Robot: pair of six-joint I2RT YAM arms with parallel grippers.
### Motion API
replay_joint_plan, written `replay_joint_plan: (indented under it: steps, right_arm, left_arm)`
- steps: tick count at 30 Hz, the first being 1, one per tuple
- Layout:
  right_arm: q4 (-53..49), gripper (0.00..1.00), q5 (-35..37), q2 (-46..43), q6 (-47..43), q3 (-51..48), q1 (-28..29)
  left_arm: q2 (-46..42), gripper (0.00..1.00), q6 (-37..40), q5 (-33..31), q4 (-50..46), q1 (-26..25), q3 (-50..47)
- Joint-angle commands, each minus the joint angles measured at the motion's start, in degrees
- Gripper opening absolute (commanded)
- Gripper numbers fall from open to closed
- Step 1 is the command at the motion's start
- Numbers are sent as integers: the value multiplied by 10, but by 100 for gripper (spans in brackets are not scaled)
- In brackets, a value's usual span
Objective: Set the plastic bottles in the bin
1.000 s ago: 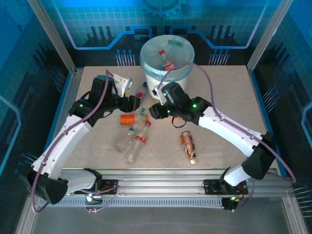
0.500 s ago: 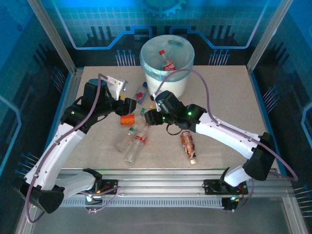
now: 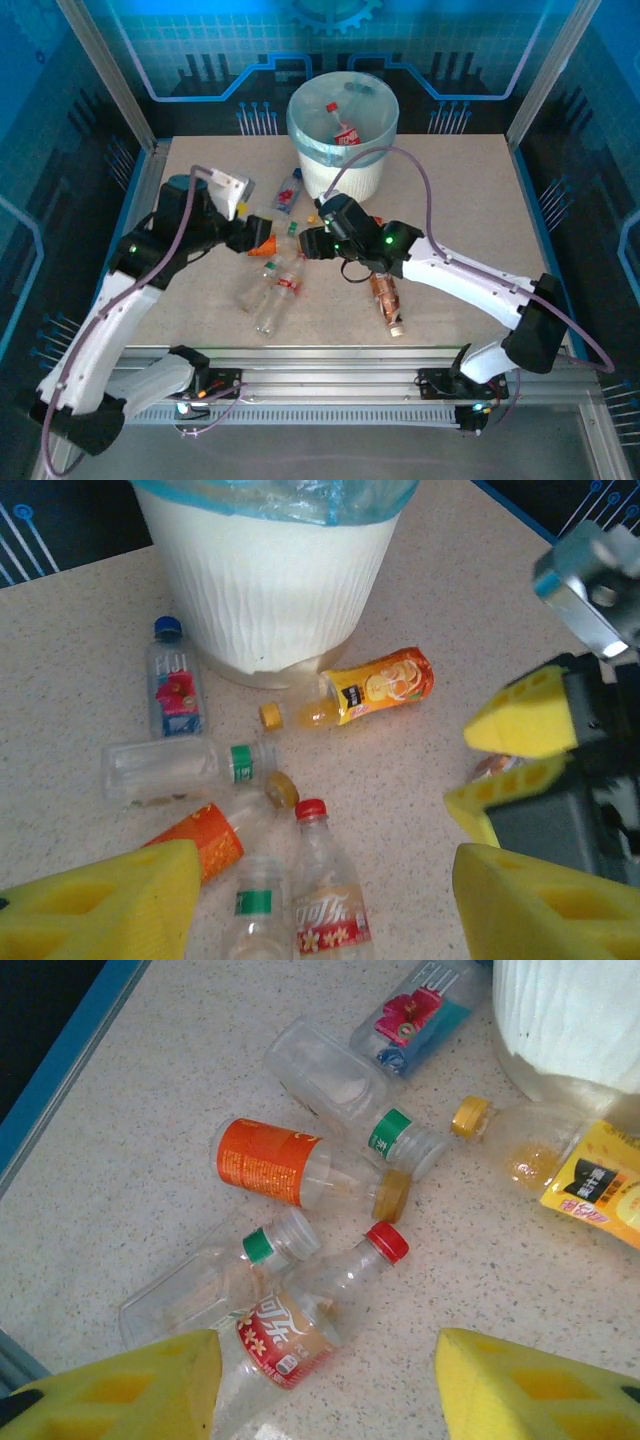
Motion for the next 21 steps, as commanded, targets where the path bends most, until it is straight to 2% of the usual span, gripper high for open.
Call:
replay_joint_plan:
  steps: [1,7,13,21]
  right_arm:
    - [57,59,-2,27,45,-40,-8]
    - [103,59,-45,111,73,-17,-20]
    - [148,62,-46,179,123,-20,-24]
    - [225,61,-103,252,172,-28,-57]
  left_arm:
    - [-39,69,0,-27,-31,-1,-55]
    - [-43,69,-9,-66,-3,0,-111]
    - [-12,69,-5,-51,9,1,-110]
    - [-1,69,-4,-47,14,3,-111]
